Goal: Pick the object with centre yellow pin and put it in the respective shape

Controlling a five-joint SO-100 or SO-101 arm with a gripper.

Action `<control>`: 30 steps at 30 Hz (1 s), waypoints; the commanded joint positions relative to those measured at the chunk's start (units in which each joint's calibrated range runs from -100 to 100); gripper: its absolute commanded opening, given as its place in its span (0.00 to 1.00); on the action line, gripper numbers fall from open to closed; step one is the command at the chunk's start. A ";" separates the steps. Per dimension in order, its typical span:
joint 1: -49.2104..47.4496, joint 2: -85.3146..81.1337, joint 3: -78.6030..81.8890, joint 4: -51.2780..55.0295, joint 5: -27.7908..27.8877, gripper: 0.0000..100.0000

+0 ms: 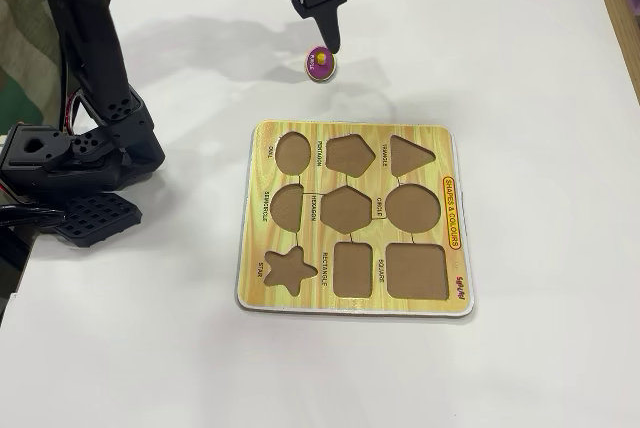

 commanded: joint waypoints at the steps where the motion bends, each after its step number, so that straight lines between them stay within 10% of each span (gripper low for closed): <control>1: -0.22 1.31 -4.41 -0.52 -0.33 0.17; 30: -5.69 7.17 -3.60 -8.12 -7.96 0.17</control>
